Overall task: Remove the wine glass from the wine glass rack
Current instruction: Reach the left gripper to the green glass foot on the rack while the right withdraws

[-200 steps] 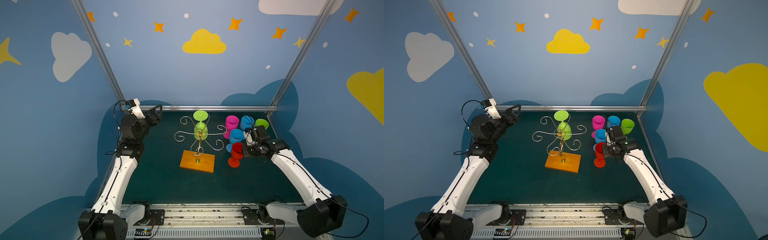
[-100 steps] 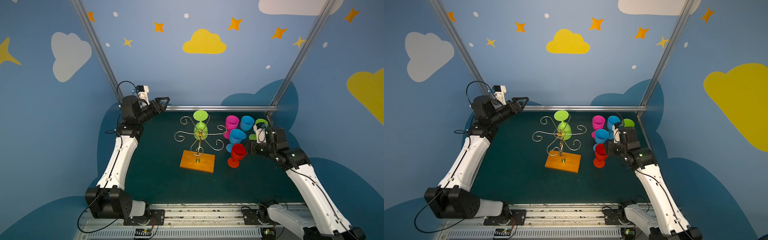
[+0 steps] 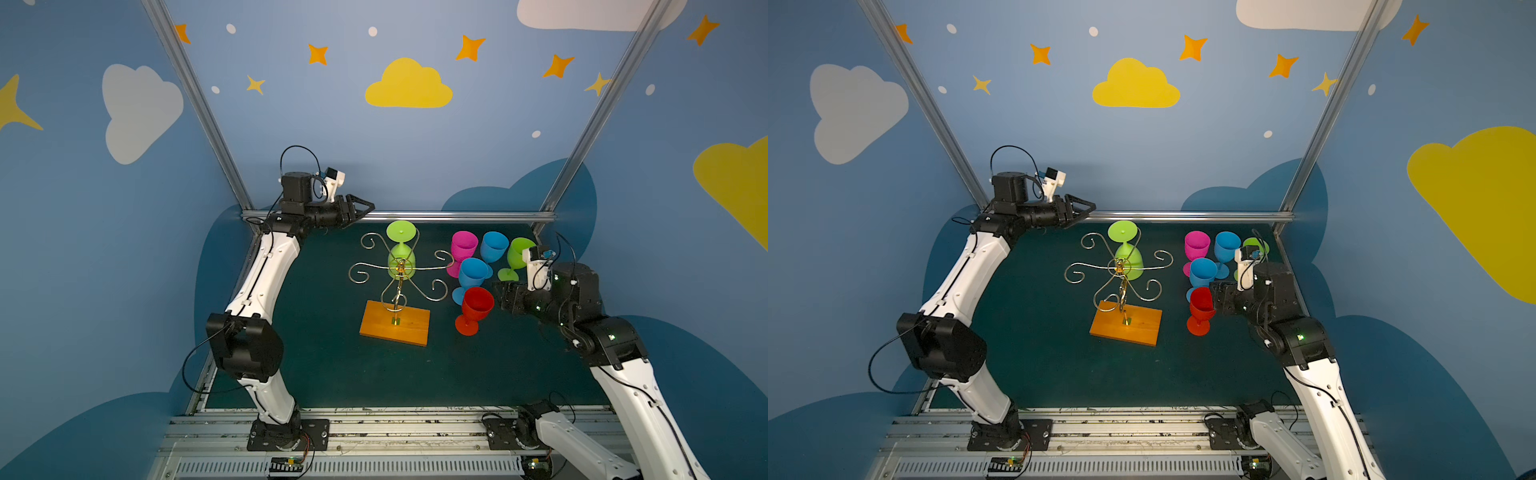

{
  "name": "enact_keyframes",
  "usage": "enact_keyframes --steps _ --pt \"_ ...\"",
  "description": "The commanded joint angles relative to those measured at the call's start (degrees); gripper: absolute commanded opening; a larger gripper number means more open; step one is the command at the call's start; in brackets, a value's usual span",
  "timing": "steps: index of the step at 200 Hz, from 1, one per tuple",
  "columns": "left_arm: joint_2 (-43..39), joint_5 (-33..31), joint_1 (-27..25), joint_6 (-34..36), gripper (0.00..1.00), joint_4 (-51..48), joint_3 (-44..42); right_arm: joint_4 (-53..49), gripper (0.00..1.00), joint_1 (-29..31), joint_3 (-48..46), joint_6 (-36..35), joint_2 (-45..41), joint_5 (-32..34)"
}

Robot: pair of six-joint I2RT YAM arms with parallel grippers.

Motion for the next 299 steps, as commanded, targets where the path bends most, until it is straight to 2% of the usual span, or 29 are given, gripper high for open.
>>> enact_keyframes --steps 1,68,142,203,251,299 --pt "1.8 2.4 -2.0 4.2 0.61 -6.3 4.1 0.7 0.74 -0.4 -0.6 0.4 -0.7 -0.4" --pt "6.7 1.4 -6.3 9.8 0.59 -15.6 11.9 0.3 0.76 -0.4 -1.0 0.2 -2.4 0.2" --pt "10.0 0.0 -8.6 15.5 0.54 -24.9 18.2 0.7 0.76 -0.6 -2.0 0.0 -3.5 0.8" --pt "11.3 0.1 -8.9 17.4 0.40 -28.0 20.9 0.9 0.76 -0.7 -2.3 0.0 -3.9 1.3" --pt "12.1 0.6 -9.1 19.0 0.34 -30.1 22.5 0.9 0.76 -0.8 -2.3 -0.3 -4.1 1.8" --pt "13.1 0.7 -9.1 19.1 0.23 -31.1 24.2 1.0 0.76 -0.9 -2.7 -0.4 -4.2 1.9"
